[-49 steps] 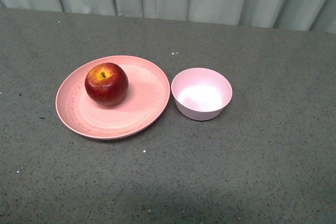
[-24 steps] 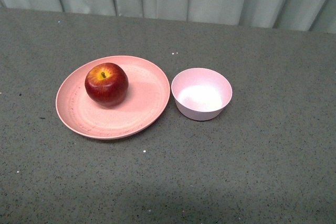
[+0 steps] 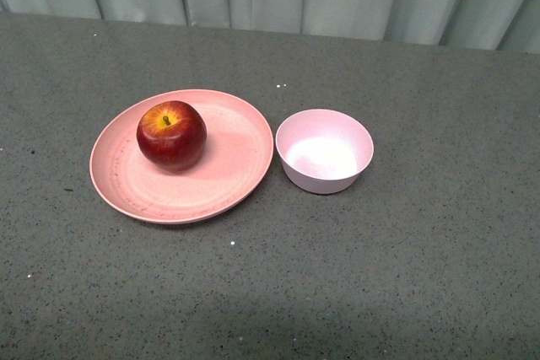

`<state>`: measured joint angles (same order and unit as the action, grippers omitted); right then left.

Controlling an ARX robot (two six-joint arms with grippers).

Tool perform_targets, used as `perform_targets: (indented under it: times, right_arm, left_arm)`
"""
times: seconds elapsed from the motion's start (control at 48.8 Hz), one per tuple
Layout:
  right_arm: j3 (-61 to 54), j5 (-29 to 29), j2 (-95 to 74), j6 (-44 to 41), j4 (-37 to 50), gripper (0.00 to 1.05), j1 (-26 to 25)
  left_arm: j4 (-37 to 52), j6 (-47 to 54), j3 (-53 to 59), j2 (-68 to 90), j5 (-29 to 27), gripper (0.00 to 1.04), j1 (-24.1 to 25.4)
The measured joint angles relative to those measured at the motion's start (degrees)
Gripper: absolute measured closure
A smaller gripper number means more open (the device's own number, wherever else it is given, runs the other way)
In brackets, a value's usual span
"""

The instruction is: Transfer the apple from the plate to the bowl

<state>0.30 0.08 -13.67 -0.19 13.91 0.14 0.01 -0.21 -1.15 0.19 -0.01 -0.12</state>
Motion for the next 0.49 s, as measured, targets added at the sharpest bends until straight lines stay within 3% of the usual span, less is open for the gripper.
perform_targets:
  times: [0.205, 0.348, 0.492]
  right_arm:
    - [0.0, 0.0, 3.5, 0.0, -3.5, 1.04, 0.0]
    - [0.0, 0.0, 11.4, 0.0, -13.3, 1.04, 0.0]
    - [0.0, -0.1, 13.4, 0.0, -13.8, 1.04, 0.0]
  left_arm:
    - [0.0, 0.0, 0.0, 0.0, 0.0, 0.07, 0.0]
    - [0.0, 0.0, 0.0, 0.0, 0.0, 0.07, 0.0]
    - [0.0, 0.0, 0.0, 0.0, 0.0, 0.07, 0.0]
